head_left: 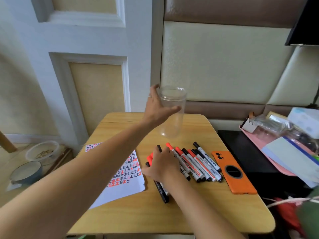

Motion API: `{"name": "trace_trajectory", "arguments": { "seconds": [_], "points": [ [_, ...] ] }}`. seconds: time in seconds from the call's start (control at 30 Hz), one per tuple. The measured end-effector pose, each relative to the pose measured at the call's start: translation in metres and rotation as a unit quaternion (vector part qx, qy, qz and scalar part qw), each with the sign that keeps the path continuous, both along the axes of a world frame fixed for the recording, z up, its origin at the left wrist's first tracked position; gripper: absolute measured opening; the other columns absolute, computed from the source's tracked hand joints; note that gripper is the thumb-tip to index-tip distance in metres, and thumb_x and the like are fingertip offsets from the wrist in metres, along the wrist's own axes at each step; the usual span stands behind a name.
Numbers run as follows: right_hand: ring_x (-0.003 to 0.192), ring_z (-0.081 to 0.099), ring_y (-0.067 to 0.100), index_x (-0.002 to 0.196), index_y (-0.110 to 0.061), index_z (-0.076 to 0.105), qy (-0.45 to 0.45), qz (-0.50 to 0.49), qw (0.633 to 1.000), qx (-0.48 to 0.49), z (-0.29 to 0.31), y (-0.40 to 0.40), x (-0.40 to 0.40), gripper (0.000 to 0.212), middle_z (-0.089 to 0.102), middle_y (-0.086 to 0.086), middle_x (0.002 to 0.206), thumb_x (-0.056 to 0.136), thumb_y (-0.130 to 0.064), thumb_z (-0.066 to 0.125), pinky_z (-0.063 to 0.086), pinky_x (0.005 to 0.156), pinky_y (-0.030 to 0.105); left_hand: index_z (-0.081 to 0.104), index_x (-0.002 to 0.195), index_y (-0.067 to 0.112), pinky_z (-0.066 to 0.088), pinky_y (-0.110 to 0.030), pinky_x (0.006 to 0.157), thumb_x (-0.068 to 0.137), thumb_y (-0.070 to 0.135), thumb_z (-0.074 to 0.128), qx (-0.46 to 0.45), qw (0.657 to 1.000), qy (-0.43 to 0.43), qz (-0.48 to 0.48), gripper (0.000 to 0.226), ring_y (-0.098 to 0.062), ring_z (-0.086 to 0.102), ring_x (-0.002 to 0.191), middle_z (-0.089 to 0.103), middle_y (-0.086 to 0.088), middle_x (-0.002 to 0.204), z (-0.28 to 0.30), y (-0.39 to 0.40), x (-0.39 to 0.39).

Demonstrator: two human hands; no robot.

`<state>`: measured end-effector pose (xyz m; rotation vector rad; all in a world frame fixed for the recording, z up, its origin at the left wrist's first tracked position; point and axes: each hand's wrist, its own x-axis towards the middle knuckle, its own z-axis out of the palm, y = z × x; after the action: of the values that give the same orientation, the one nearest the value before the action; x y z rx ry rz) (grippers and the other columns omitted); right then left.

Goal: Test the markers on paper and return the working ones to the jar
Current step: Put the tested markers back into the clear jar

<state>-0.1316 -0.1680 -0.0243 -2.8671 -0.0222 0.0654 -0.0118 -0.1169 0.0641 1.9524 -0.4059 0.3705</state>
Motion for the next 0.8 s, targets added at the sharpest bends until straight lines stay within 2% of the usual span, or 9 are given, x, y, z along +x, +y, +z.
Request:
{"name": "trace_trajectory", "arguments": {
  "seconds": [0.07, 0.2, 0.33, 0.43, 0.5, 0.57, 0.67, 0.73, 0.8],
  "points": [
    [0.118, 0.047, 0.035, 0.138, -0.012, 0.036, 0.019, -0.009, 1.0, -0.023, 0.003, 0.002, 0.0, 0.068, 0.042, 0.019, 0.132, 0.088, -0.053, 0.06, 0.038, 0.079, 0.038, 0.018, 0.157, 0.02, 0.038, -0.04, 0.115, 0.065, 0.048, 0.091, 0.019, 0.999, 0.002, 0.034, 0.121, -0.027, 0.043, 0.134, 0.039, -0.014, 0.148, -0.002, 0.03, -0.014],
    [0.123, 0.048, 0.037, 0.142, -0.012, 0.035, 0.024, -0.022, 0.999, -0.044, 0.001, 0.004, 0.001, 0.076, 0.042, 0.022, 0.137, 0.088, -0.058, 0.062, 0.037, 0.079, 0.039, 0.033, 0.154, 0.022, 0.033, -0.036, 0.117, 0.059, 0.061, 0.083, 0.051, 0.99, -0.016, 0.132, 0.114, -0.024, 0.038, 0.131, 0.039, -0.009, 0.138, -0.015, 0.087, -0.053],
    [0.124, 0.049, 0.038, 0.142, -0.013, 0.035, 0.042, -0.04, 0.997, -0.044, 0.002, 0.007, 0.005, 0.078, 0.043, 0.021, 0.138, 0.087, -0.058, 0.068, 0.04, 0.079, 0.039, 0.035, 0.151, 0.034, 0.026, -0.034, 0.106, 0.061, 0.059, 0.079, 0.079, 0.978, -0.051, 0.185, 0.104, -0.025, 0.034, 0.132, 0.035, -0.001, 0.136, -0.04, 0.123, -0.098],
    [0.114, 0.059, 0.035, 0.137, -0.016, 0.039, 0.018, -0.049, 0.998, -0.028, -0.002, 0.012, 0.008, 0.066, 0.057, 0.015, 0.124, 0.087, -0.043, 0.072, 0.048, 0.076, 0.037, 0.034, 0.148, 0.043, 0.022, -0.036, 0.105, 0.061, 0.057, 0.077, 0.068, 0.978, -0.069, 0.185, 0.098, -0.024, 0.033, 0.131, 0.03, 0.01, 0.131, -0.051, 0.131, -0.116],
    [0.107, 0.063, 0.032, 0.135, -0.017, 0.039, 0.002, -0.05, 0.999, -0.018, -0.004, 0.014, 0.008, 0.064, 0.063, 0.012, 0.115, 0.086, -0.034, 0.074, 0.048, 0.072, 0.036, 0.033, 0.148, 0.044, 0.028, -0.04, 0.106, 0.062, 0.055, 0.078, 0.068, 0.978, -0.083, 0.178, 0.098, -0.023, 0.034, 0.13, 0.031, 0.008, 0.135, -0.054, 0.133, -0.121],
    [0.099, 0.064, 0.031, 0.139, -0.017, 0.034, -0.012, -0.045, 0.999, -0.002, -0.002, 0.014, 0.006, 0.068, 0.064, 0.009, 0.105, 0.085, -0.026, 0.075, 0.045, 0.067, 0.035, 0.032, 0.149, 0.044, 0.035, -0.043, 0.105, 0.063, 0.051, 0.083, 0.057, 0.979, -0.1, 0.167, 0.1, -0.022, 0.039, 0.128, 0.032, 0.006, 0.141, -0.057, 0.135, -0.127],
    [0.084, 0.059, 0.027, 0.146, -0.017, 0.022, -0.025, -0.053, 0.998, 0.009, 0.003, 0.013, 0.003, 0.081, 0.055, 0.002, 0.089, 0.086, -0.019, 0.076, 0.046, 0.063, 0.037, 0.029, 0.151, 0.043, 0.042, -0.044, 0.101, 0.067, 0.035, 0.091, 0.052, 0.984, -0.104, 0.135, 0.105, -0.022, 0.044, 0.127, 0.036, 0.008, 0.148, -0.062, 0.141, -0.132],
    [0.088, 0.063, 0.027, 0.148, -0.016, 0.021, -0.027, -0.069, 0.997, 0.011, 0.005, 0.014, 0.005, 0.085, 0.062, 0.006, 0.099, 0.085, -0.018, 0.078, 0.055, 0.065, 0.039, 0.028, 0.153, 0.043, 0.041, -0.041, 0.101, 0.069, 0.033, 0.091, 0.058, 0.985, -0.112, 0.121, 0.106, -0.02, 0.045, 0.129, 0.038, 0.011, 0.149, -0.063, 0.146, -0.135],
    [0.089, 0.065, 0.028, 0.141, -0.016, 0.029, -0.028, -0.084, 0.995, 0.044, 0.011, 0.016, 0.006, 0.075, 0.063, 0.008, 0.106, 0.085, -0.017, 0.079, 0.058, 0.064, 0.038, 0.028, 0.153, 0.044, 0.043, -0.045, 0.104, 0.068, 0.033, 0.092, 0.059, 0.985, -0.118, 0.116, 0.107, -0.016, 0.044, 0.129, 0.037, 0.012, 0.149, -0.063, 0.152, -0.135]
  ]
}}
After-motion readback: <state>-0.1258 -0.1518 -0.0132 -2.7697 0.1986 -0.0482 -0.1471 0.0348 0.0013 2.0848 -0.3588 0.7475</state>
